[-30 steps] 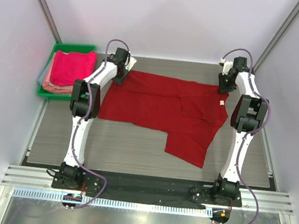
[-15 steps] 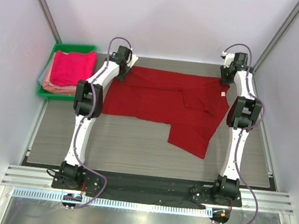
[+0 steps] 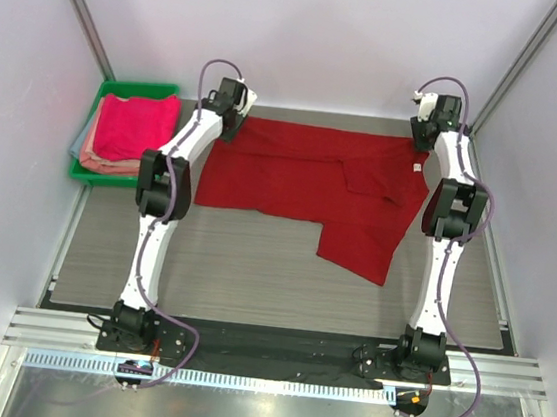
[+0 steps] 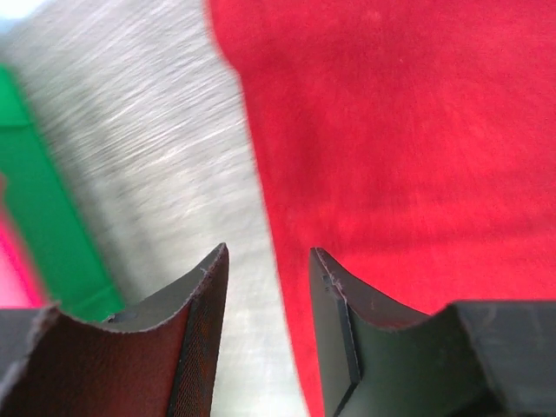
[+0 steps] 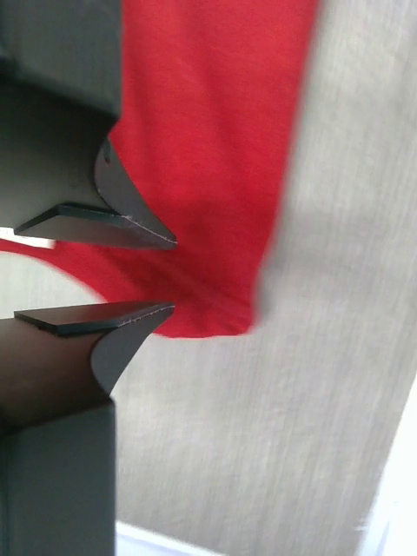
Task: Fold and stack the t-shirts
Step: Fold the tshirt
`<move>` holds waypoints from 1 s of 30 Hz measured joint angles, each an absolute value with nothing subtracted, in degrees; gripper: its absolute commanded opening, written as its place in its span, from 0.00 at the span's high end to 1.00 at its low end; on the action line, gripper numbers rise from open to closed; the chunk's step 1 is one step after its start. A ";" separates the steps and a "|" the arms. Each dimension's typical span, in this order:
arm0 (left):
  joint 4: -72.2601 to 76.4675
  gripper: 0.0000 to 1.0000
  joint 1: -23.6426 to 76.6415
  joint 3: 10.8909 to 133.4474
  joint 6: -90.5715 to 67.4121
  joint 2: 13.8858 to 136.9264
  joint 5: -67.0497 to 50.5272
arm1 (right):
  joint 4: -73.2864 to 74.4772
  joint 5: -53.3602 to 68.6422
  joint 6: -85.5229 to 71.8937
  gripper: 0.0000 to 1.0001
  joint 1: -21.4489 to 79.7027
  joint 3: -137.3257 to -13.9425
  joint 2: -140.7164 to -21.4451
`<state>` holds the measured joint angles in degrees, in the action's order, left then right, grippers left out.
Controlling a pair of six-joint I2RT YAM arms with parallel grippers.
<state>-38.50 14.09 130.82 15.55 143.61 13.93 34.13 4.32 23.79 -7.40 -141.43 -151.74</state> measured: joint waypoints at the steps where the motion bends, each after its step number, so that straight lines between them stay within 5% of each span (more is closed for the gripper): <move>1: -38.33 0.56 14.28 128.77 15.18 141.36 14.17 | 34.37 4.38 23.77 0.61 -7.40 -139.22 -149.80; 9: -38.46 0.63 15.59 105.23 13.93 115.63 11.33 | 33.32 10.22 24.16 0.58 -5.56 -115.63 -121.25; 13: -39.59 0.68 15.62 98.35 13.41 113.21 7.25 | 35.68 15.27 25.96 0.61 -0.45 -109.27 -113.32; 30: -42.96 0.70 14.11 91.77 10.52 119.26 2.22 | 46.87 21.47 27.33 0.60 8.64 -102.74 -123.37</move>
<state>-42.96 14.11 91.77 10.52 119.26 2.22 46.87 21.47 27.33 8.64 -102.74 -123.37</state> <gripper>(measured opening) 0.302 0.399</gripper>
